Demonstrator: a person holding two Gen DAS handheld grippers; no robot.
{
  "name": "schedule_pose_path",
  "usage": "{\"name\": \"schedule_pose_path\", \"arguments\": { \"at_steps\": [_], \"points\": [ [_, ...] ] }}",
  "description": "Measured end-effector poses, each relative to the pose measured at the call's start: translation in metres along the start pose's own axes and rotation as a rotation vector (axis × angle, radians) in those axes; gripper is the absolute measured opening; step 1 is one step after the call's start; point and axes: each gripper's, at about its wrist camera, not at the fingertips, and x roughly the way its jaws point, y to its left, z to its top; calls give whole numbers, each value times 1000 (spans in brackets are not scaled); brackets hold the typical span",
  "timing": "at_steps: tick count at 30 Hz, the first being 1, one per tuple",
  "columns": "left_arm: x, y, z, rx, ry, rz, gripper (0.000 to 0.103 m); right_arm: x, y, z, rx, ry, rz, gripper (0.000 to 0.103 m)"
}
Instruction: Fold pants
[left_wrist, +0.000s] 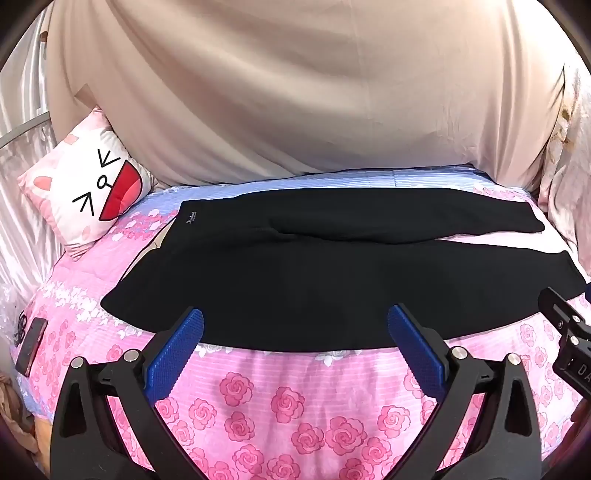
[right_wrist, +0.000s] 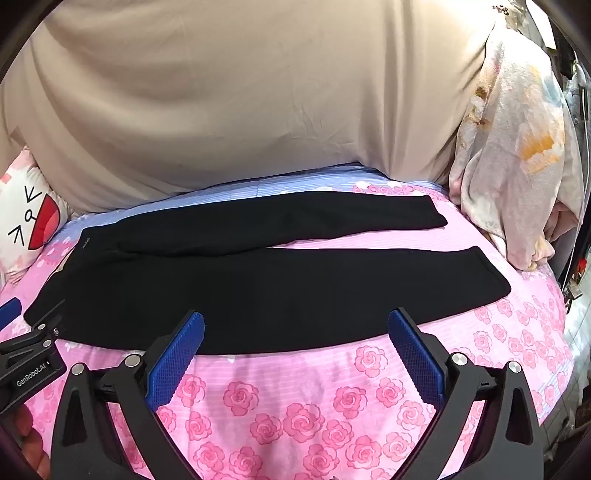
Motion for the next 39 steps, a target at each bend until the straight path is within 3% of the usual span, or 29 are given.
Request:
{"name": "schedule_pose_path", "arguments": {
  "at_steps": [39],
  "points": [
    [5,7,-4,2,11,2,98,6,5,-2,-13,10,5,98]
  ]
}}
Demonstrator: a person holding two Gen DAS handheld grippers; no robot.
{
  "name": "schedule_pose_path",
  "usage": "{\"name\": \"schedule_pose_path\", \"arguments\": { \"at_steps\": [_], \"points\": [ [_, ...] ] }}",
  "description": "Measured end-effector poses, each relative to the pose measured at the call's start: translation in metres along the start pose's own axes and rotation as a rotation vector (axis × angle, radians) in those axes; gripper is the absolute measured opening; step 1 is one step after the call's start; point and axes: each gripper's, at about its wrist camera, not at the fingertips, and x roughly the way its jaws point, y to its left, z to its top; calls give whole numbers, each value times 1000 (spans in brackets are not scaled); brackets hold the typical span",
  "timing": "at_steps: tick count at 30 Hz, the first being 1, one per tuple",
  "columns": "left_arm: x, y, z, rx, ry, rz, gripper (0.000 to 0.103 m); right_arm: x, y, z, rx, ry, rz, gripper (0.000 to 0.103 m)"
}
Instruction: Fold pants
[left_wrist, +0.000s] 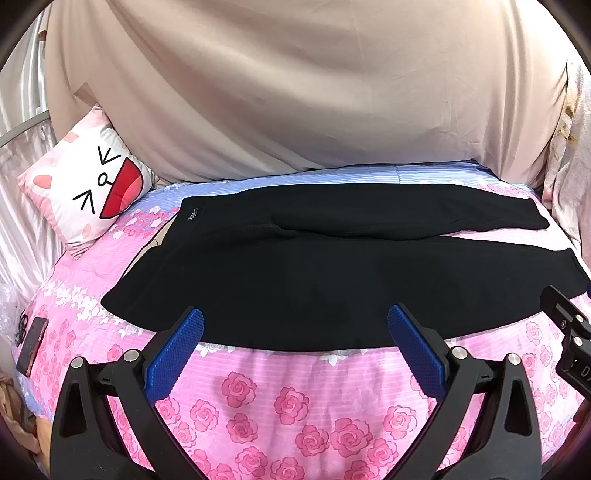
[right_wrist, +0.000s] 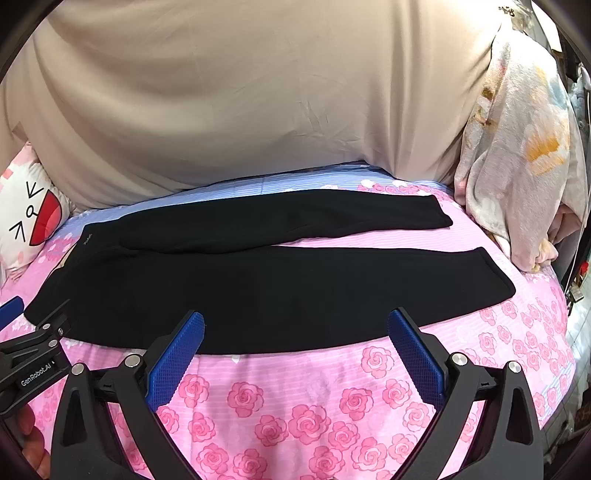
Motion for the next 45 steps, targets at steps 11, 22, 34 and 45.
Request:
{"name": "schedule_pose_path", "arguments": {
  "at_steps": [11,22,34,45],
  "points": [
    [2,2,-1,3,4,-2,98,2,4,-1,-2,7,0,98],
    [9,-1,-1,11,17,-1,98,9,6,2,-5,20,3,98],
    [16,-5,6,15,31,6,98,18,11,6,-8,30,7,98],
    [55,26,34,-17,55,43,98,87,-95,45,105,76,20,98]
  ]
}}
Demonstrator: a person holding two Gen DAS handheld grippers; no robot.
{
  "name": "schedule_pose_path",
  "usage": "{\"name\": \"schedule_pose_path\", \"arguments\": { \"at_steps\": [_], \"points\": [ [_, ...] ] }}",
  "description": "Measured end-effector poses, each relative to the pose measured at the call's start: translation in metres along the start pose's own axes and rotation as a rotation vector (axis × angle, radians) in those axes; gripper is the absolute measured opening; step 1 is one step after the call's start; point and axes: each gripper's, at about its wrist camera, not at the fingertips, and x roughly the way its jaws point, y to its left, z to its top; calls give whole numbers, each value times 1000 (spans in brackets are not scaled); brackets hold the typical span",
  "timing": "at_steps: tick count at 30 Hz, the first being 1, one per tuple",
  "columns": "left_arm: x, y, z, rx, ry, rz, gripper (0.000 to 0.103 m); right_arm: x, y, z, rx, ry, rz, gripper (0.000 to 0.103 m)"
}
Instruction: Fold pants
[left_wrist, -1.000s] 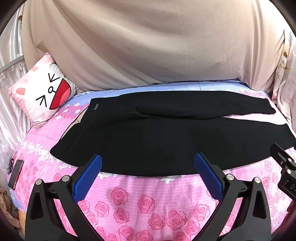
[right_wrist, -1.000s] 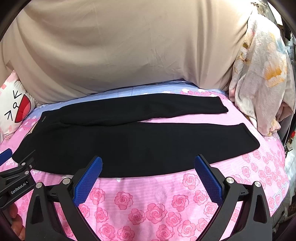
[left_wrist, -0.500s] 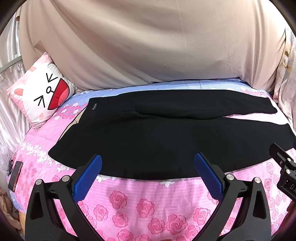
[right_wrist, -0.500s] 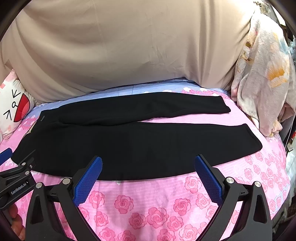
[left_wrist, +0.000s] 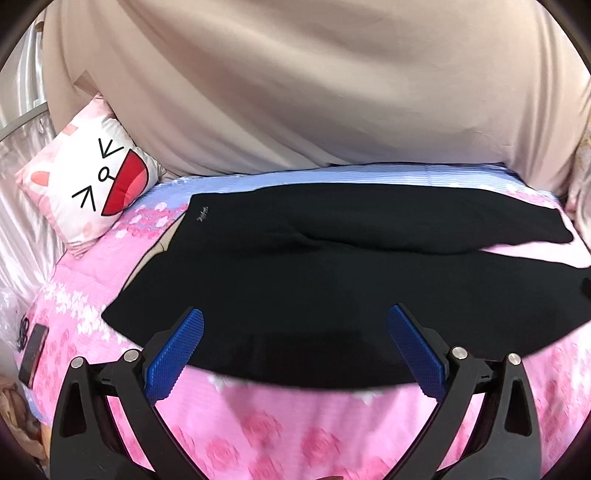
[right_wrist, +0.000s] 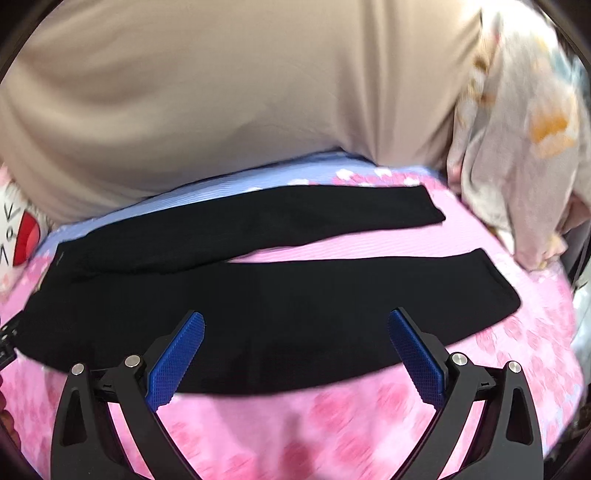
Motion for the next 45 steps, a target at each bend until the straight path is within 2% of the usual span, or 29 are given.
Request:
{"name": "schedule_pose_path", "arguments": {
  "at_steps": [5,9,11,13,16,18,20,23,25,28,31,32,33,34,35,36,37,39,41,45],
  "points": [
    [50,26,42,-45,9,-69,98,70,-89,66,69,10,-12,98],
    [105,58,87,-87,40,-109,98,127,-133,116,74,24,-10,98],
    [139,78,108,-105,53,-90,98,163,-149,139,62,46,-44,97],
    [174,101,123,-125,92,-15,98,192,-157,154,32,85,-66,97],
    [220,138,136,-151,143,50,98,227,-168,169,22,129,-88,97],
    [247,160,140,-173,175,51,98,244,-176,176,25,159,-83,97],
    [275,182,138,-199,228,30,98,258,-180,180,19,187,-75,97],
    [310,205,135,-255,304,-61,98,275,-180,179,6,234,-26,97],
    [327,214,133,-288,341,-87,98,284,-180,176,-9,260,-20,98],
    [343,220,134,-279,341,-69,98,286,-178,175,-44,247,-26,98],
    [353,220,140,-257,336,-83,98,283,-176,167,-61,225,-24,98],
    [354,218,142,-252,333,-86,96,284,-177,170,-43,247,-28,98],
    [355,217,143,-250,332,-88,85,283,-176,171,-24,257,-30,97],
    [353,215,146,-247,325,-88,62,276,-176,166,-22,248,-26,78],
    [349,213,149,-236,318,-47,45,271,-174,167,-19,239,-9,38],
    [347,213,151,-244,328,-47,35,268,-175,168,26,251,92,16],
    [345,215,152,-257,332,-67,29,265,-173,168,44,248,100,11],
    [332,218,151,-279,326,-93,23,254,-160,171,-13,230,73,11],
    [313,221,152,-287,294,-101,23,236,-155,172,-13,187,100,11],
    [228,222,159,-294,177,-154,23,170,-150,175,-29,59,173,11]
  ]
}}
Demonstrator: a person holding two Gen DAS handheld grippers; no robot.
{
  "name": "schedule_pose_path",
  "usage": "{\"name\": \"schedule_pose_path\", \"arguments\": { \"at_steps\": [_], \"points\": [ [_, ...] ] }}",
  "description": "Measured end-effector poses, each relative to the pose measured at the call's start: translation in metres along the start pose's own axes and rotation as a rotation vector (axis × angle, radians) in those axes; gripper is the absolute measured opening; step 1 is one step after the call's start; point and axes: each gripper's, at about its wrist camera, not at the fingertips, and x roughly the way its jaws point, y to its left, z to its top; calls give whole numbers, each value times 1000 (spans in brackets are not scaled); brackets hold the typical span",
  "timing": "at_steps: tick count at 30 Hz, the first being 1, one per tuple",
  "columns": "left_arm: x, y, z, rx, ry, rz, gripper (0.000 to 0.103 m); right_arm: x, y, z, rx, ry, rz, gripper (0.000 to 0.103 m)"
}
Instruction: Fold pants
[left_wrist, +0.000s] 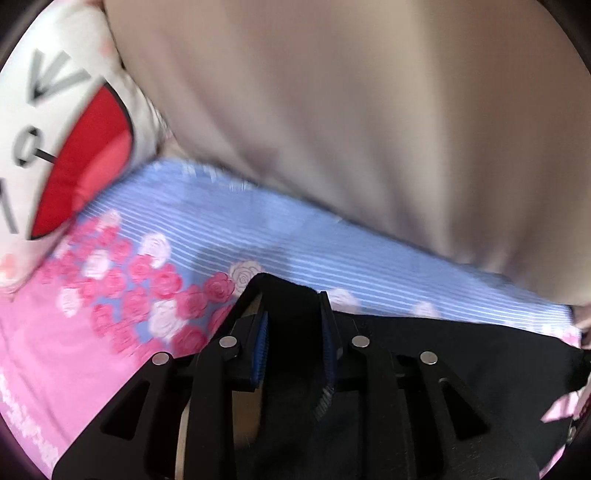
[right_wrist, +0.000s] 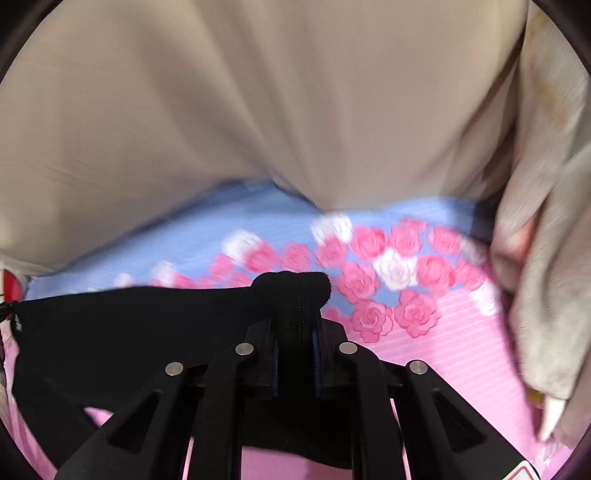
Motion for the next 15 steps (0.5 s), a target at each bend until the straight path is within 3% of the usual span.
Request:
{"name": "schedule_pose_path", "arguments": {
  "at_steps": [5,9,11,15],
  "points": [
    [-108,-6,-35,55,-109,-72,23,-89,19,-15,-91,-110,73,11],
    [-172,8,-96,70,-143,-98,23,-146,29,-55,-191,-137,115,11],
    [-182,23,-127,63,-116,-82,24,-161,28,-85,-220,-113,115,11],
    [-152,61,-187,20,-2,13,27,-153,12,-148,-201,3,94,16]
  ]
}}
